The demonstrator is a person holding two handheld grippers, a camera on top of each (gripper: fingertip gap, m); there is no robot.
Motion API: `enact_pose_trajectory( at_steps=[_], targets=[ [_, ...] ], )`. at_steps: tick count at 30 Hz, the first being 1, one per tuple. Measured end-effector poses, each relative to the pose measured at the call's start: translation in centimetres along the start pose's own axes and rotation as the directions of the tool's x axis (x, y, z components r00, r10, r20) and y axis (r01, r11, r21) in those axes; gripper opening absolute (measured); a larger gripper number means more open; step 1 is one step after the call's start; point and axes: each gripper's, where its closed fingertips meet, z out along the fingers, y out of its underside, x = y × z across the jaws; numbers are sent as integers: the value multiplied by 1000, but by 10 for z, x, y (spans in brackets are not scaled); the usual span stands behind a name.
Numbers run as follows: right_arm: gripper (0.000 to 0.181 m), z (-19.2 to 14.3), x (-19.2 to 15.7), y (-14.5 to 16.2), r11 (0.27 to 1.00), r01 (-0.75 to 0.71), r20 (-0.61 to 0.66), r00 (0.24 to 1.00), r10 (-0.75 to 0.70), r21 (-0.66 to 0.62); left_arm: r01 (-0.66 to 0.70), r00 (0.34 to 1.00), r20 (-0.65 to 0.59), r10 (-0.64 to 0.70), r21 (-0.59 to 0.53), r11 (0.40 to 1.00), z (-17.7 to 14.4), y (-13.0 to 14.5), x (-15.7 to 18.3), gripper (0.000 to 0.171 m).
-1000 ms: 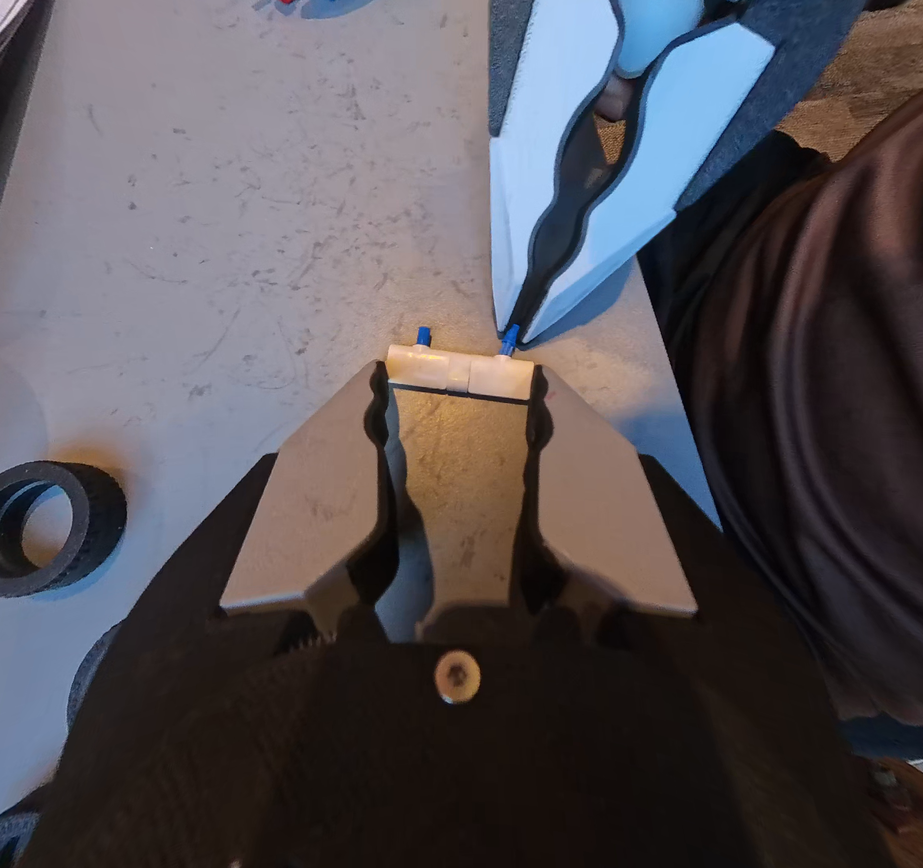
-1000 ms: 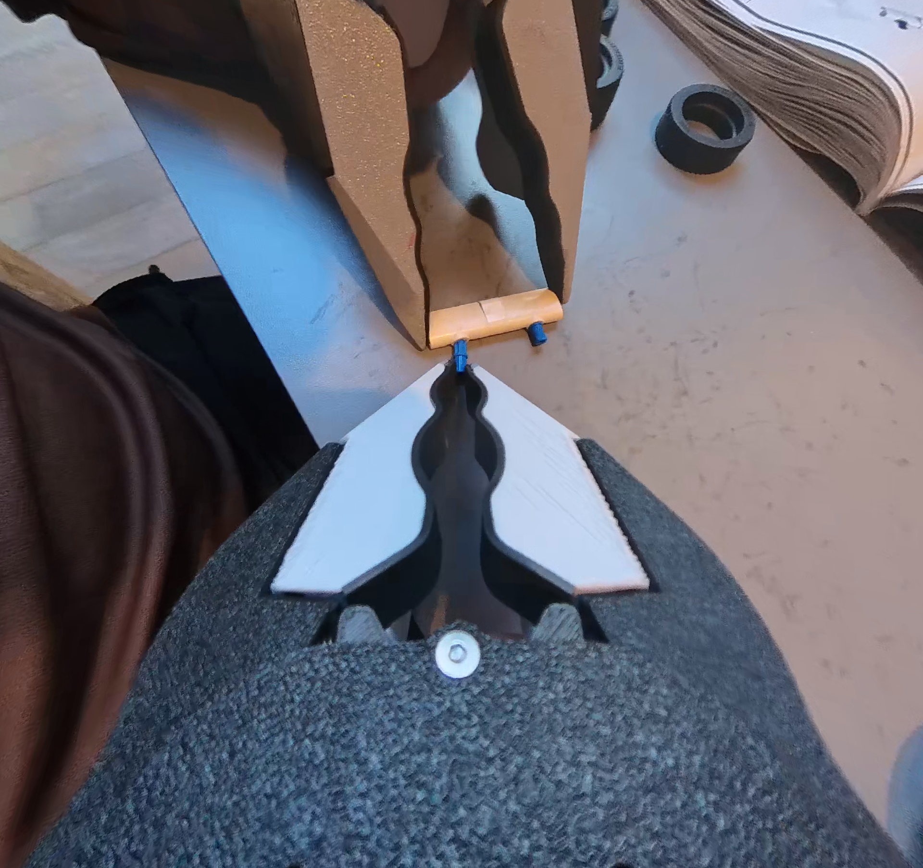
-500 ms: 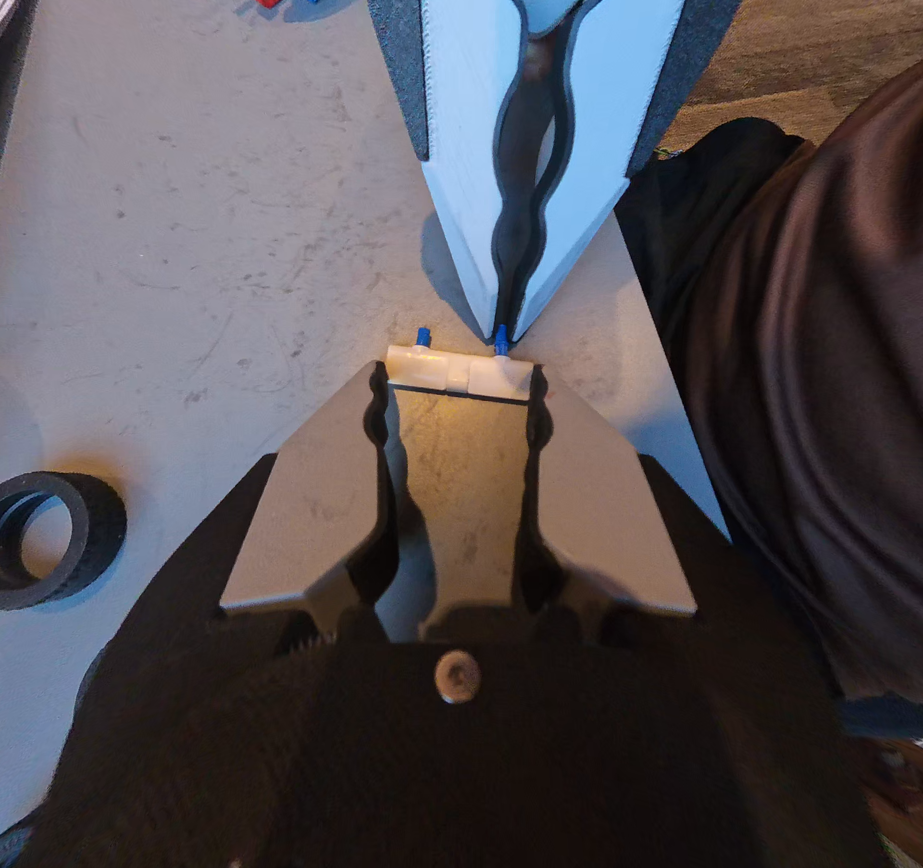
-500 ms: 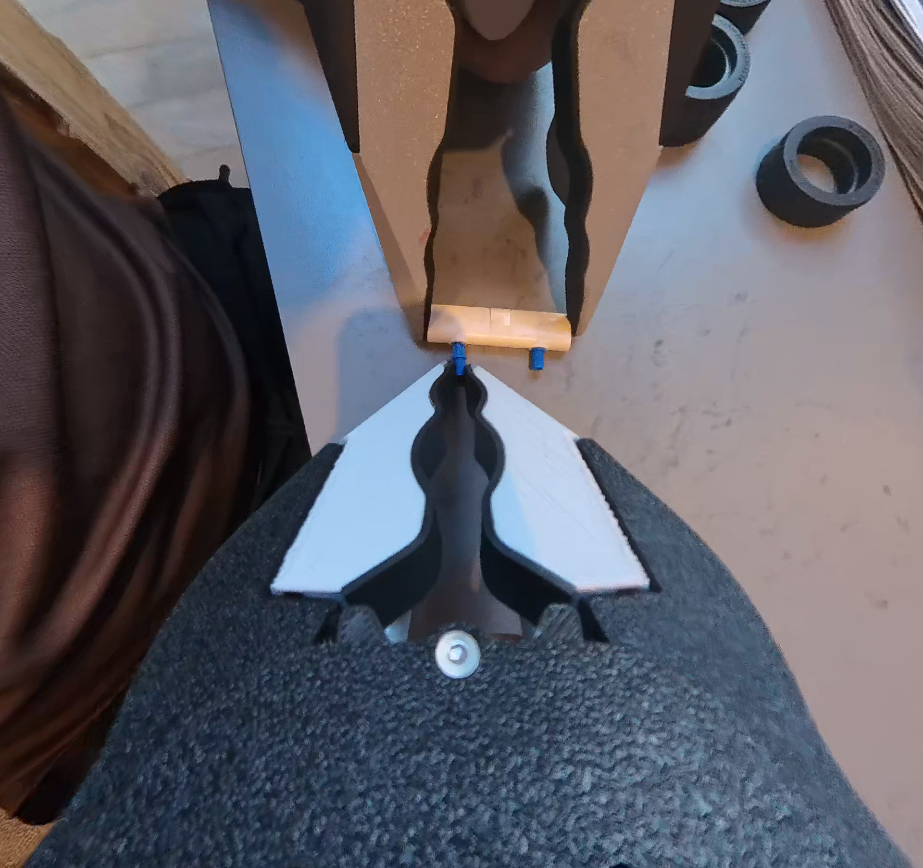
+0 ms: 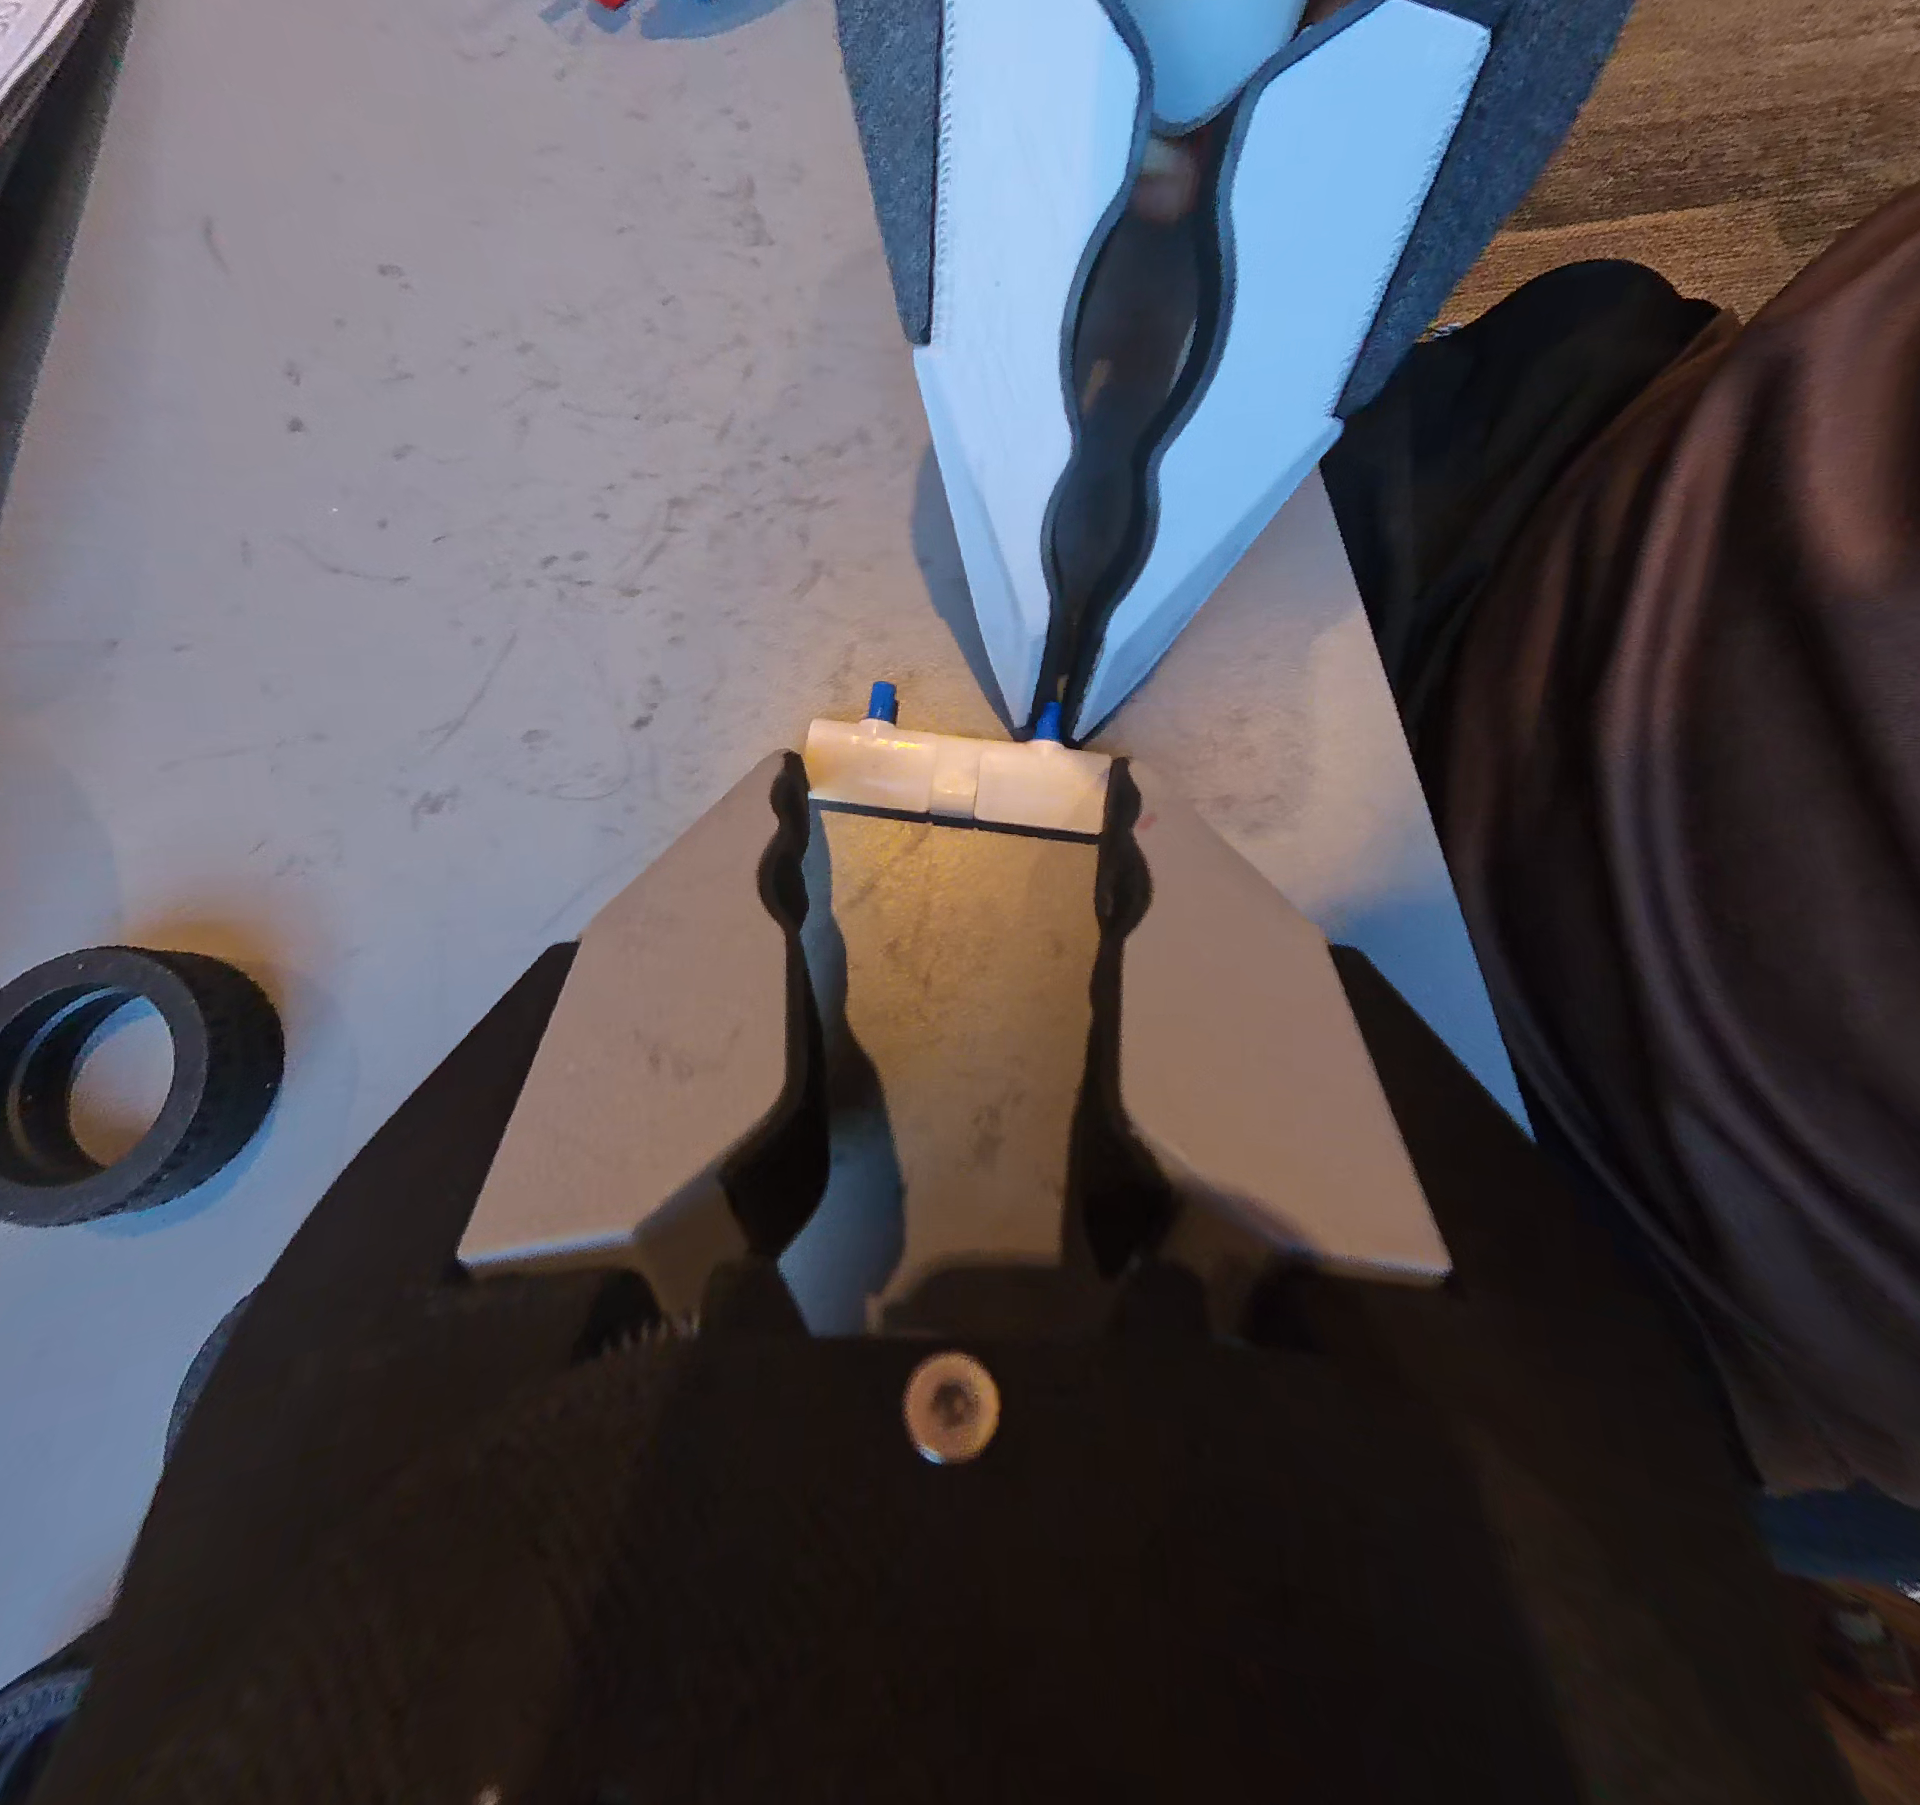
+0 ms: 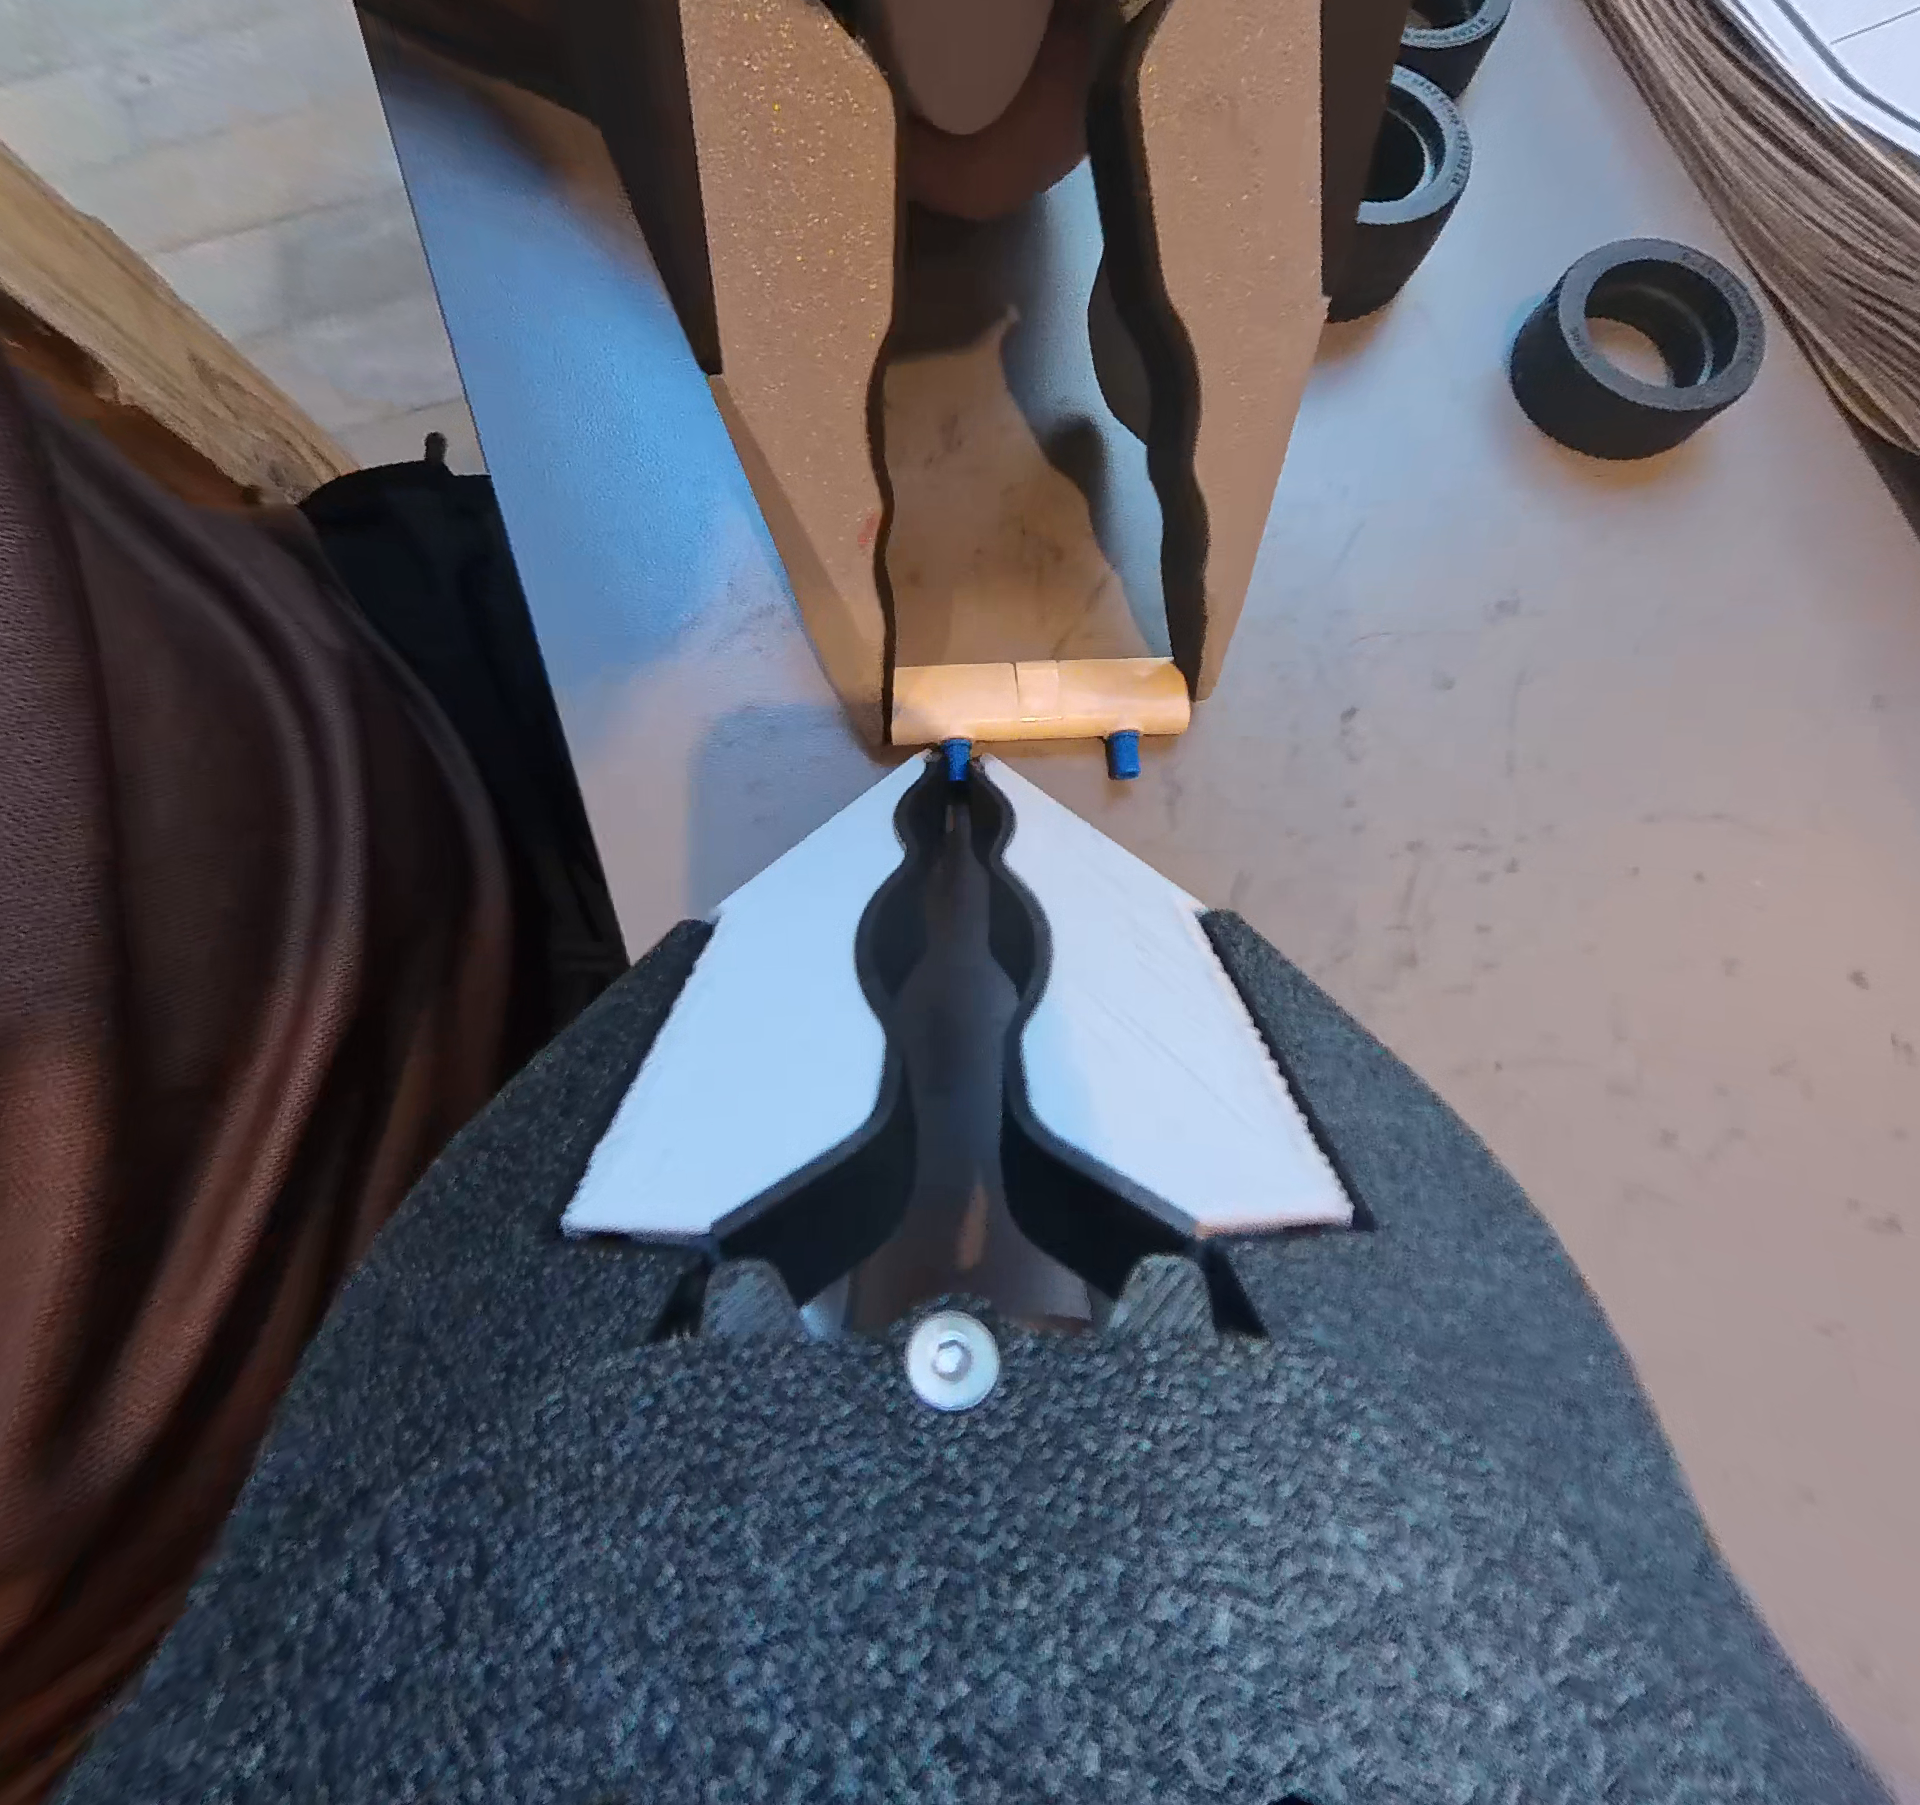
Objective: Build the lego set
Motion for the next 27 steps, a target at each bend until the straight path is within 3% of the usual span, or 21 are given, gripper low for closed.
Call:
enact_pose_trajectory(
  at_steps=[5,9,12,14,15,20,27],
  targets=[
    [24,-8,18,2,995,-92,-99,991,95,36,84,991,106,-84,4,996,-1,0,-18,56],
    [24,-24,36,1,969,-210,-151,962,229,130,104,983,153,-104,10,995,-3,1,-19,56],
    [19,-26,34,3,932,-328,-91,935,344,152,140,976,170,-140,12,990,-4,3,-18,56],
    [11,-22,19,0,907,-399,30,917,398,138,142,970,196,-142,16,990,-5,3,-18,56],
    [0,-19,13,0,905,-407,69,913,401,122,128,971,203,-129,16,992,-5,3,-16,56],
    [0,-8,9,8,952,-307,42,951,306,21,140,977,158,-140,13,990,-4,3,-11,56],
    [0,0,16,0,972,-232,-15,972,233,15,171,966,192,-171,17,985,-6,5,-15,56]
  ],
)
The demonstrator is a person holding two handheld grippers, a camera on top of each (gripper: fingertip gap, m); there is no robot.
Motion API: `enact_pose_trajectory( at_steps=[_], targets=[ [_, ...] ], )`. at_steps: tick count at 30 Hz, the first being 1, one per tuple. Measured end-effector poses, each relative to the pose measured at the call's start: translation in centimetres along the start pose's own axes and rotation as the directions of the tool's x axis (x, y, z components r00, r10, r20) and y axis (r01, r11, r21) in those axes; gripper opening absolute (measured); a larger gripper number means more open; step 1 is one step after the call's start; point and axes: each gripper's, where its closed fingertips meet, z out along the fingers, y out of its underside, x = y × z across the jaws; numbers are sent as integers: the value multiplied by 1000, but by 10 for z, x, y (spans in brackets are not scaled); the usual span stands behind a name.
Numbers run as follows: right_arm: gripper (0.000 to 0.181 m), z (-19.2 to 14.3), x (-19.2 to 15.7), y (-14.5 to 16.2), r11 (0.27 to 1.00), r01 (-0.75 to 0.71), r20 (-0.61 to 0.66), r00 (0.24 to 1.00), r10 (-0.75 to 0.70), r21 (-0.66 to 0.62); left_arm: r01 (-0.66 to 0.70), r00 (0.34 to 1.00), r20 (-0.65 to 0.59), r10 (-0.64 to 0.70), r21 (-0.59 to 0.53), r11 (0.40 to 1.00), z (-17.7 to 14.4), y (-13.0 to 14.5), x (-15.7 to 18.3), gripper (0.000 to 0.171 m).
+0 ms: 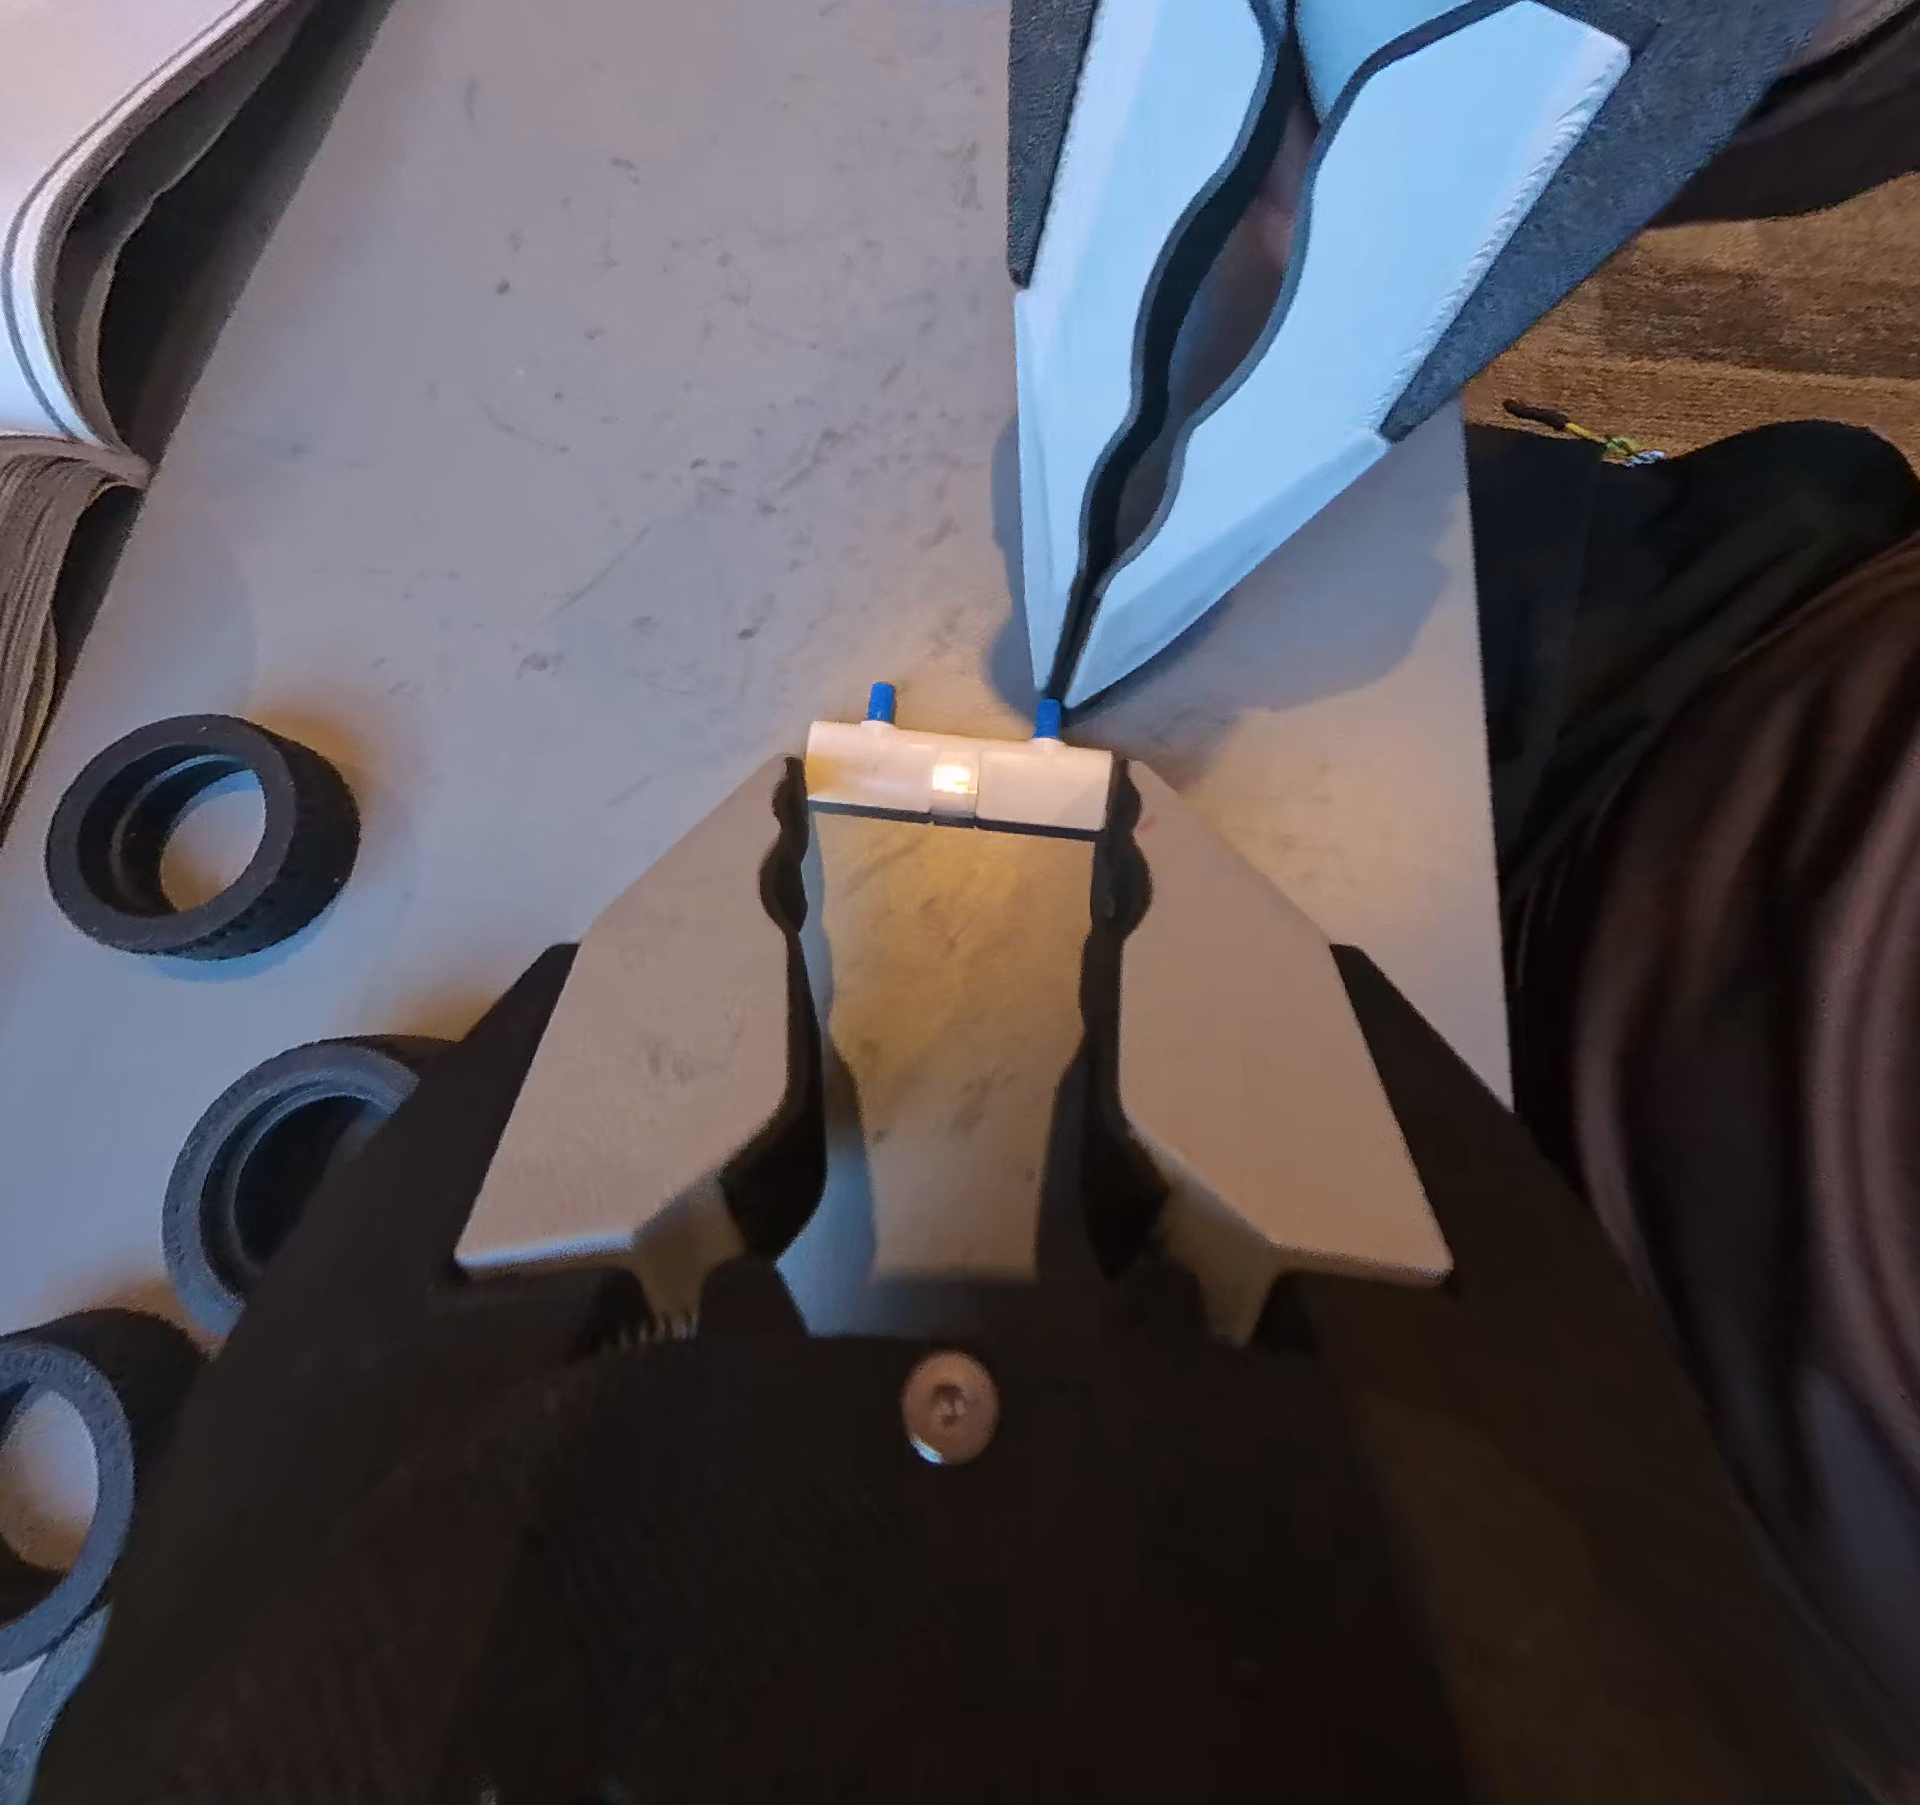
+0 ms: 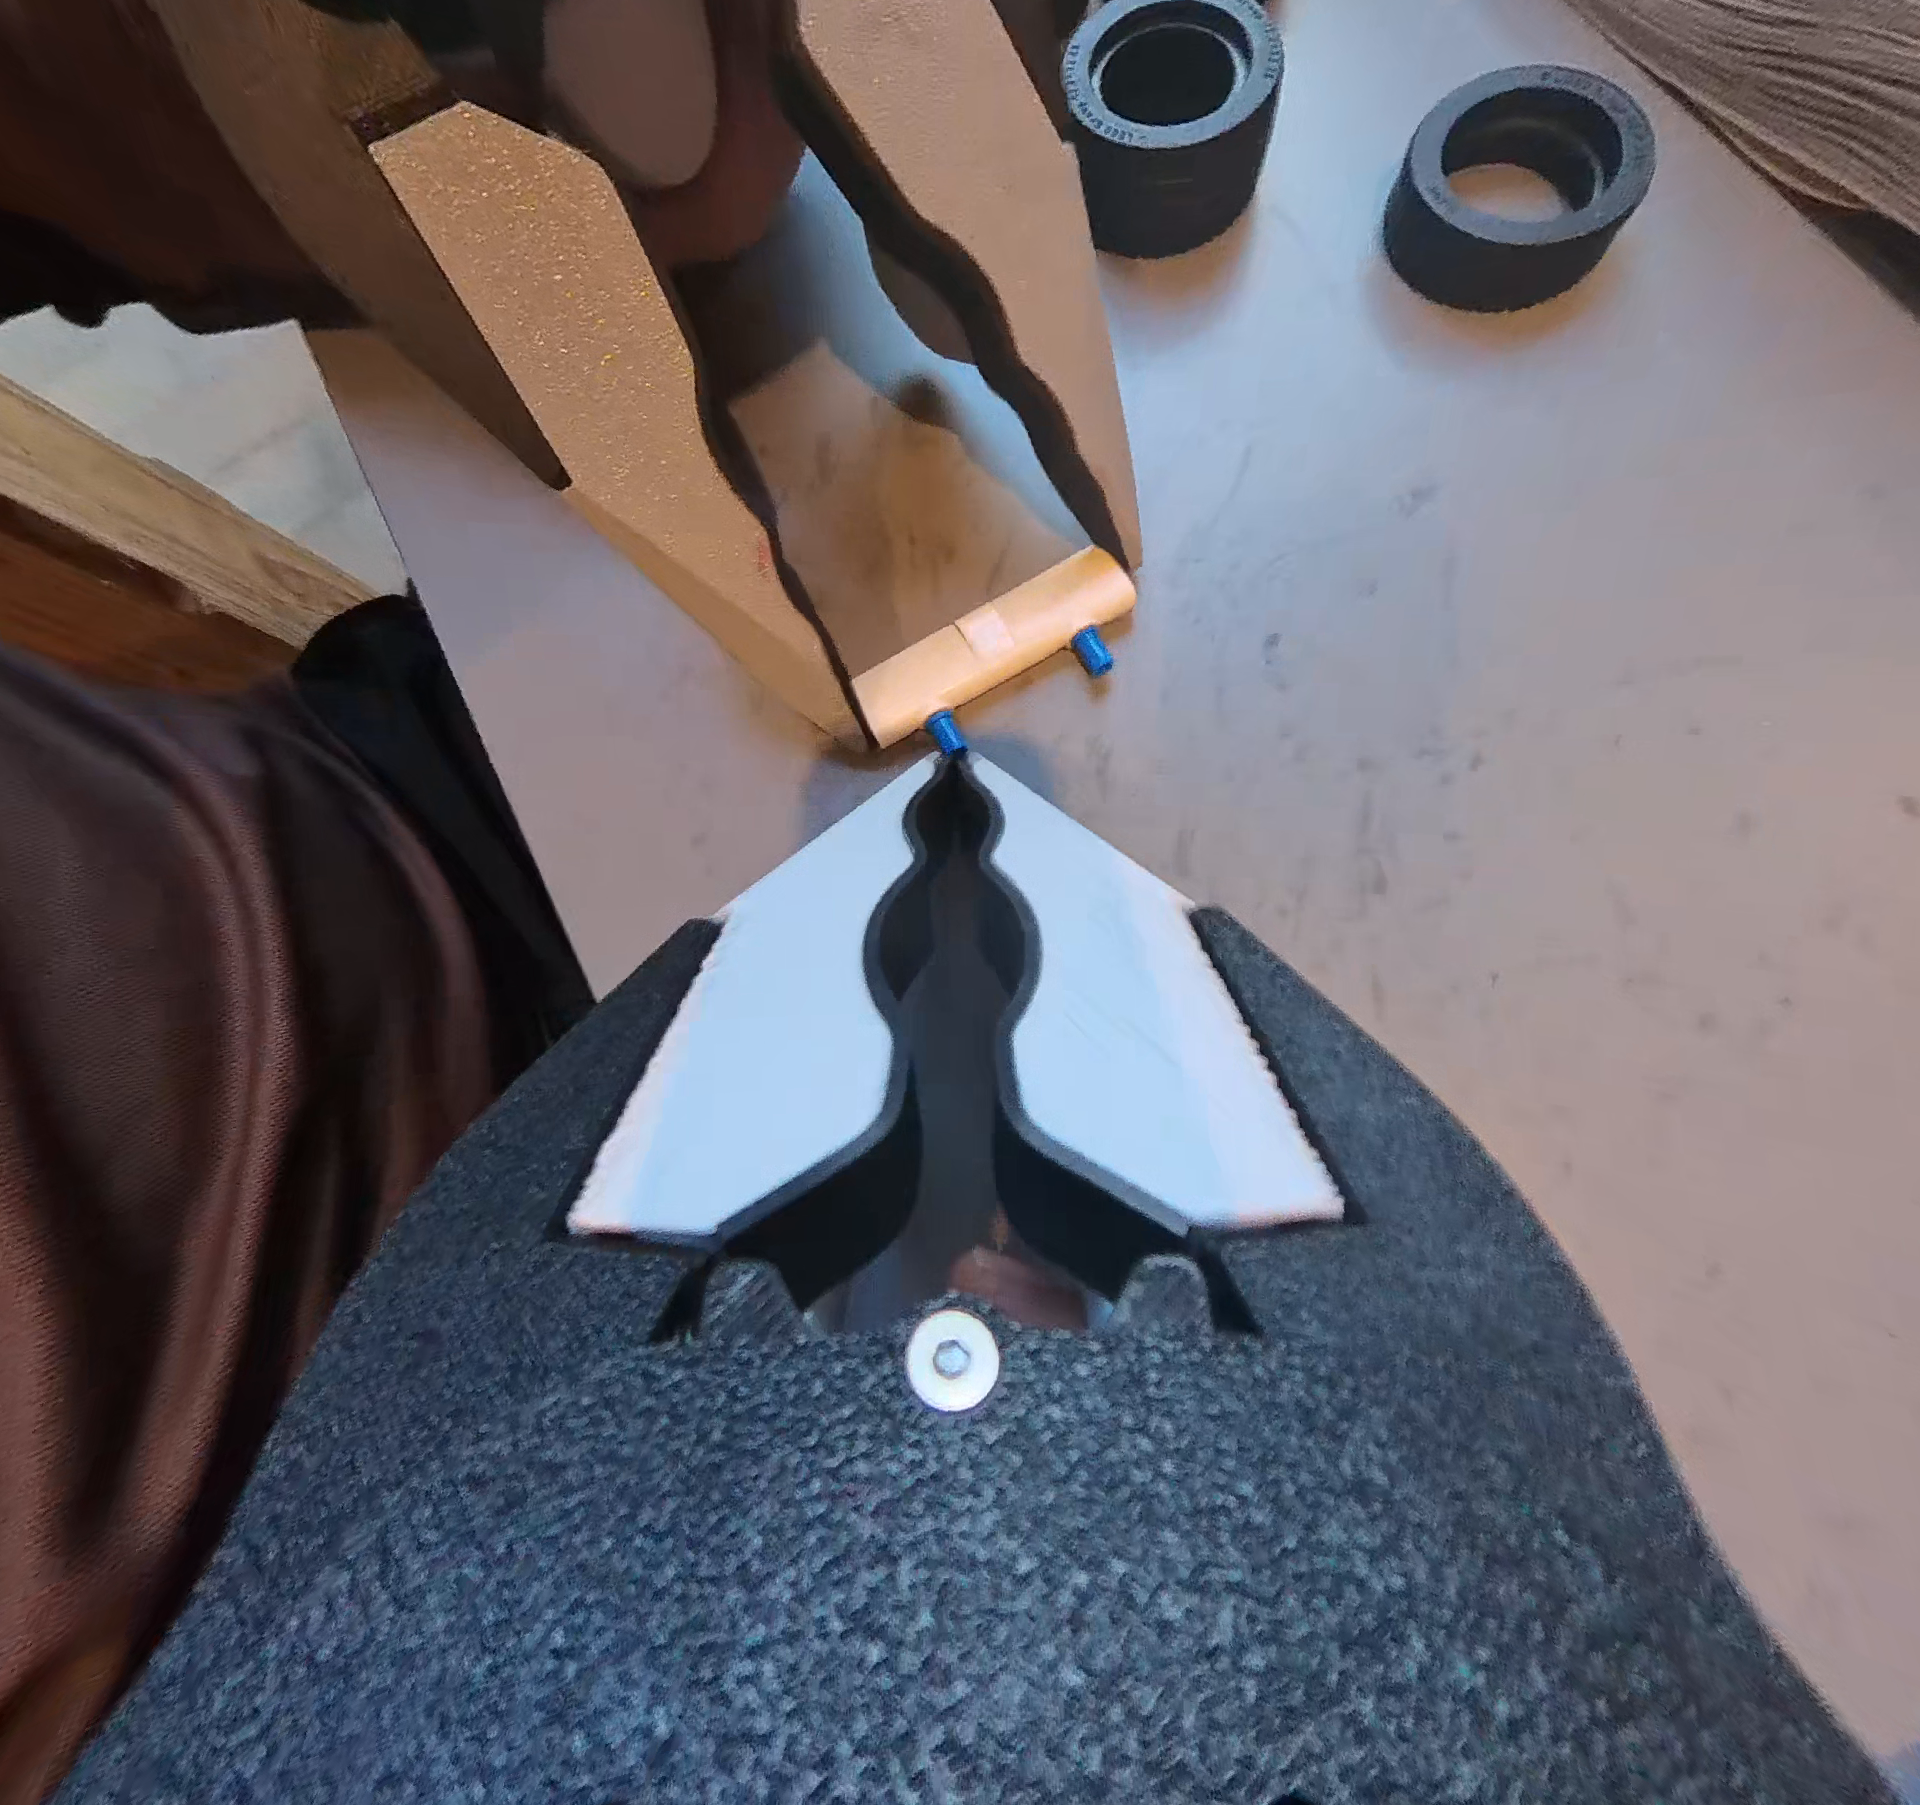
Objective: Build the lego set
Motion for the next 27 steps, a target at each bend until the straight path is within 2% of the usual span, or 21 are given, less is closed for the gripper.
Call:
enact_pose_trajectory(
  at_steps=[2,4,8,16,23,27],
  targets=[
    [0,-3,7,-2,1000,7,-53,999,-6,22,33,998,55,-33,2,999,0,0,-7,56],
    [0,-9,21,-9,997,44,-158,987,-33,69,74,990,124,-74,7,997,-3,1,-17,56],
    [12,-24,46,-20,981,142,-335,938,-91,133,195,961,197,-195,18,981,-10,9,-29,57],
    [17,-24,67,-31,958,257,-438,881,-177,130,258,934,247,-257,26,966,-17,17,-16,82],
    [19,-38,65,-40,936,254,-436,891,-129,242,287,918,275,-286,36,957,-21,21,5,81],
    [19,-40,63,-42,930,265,-438,889,-133,256,290,898,320,-304,92,953,-32,20,-1,83]
  ],
)
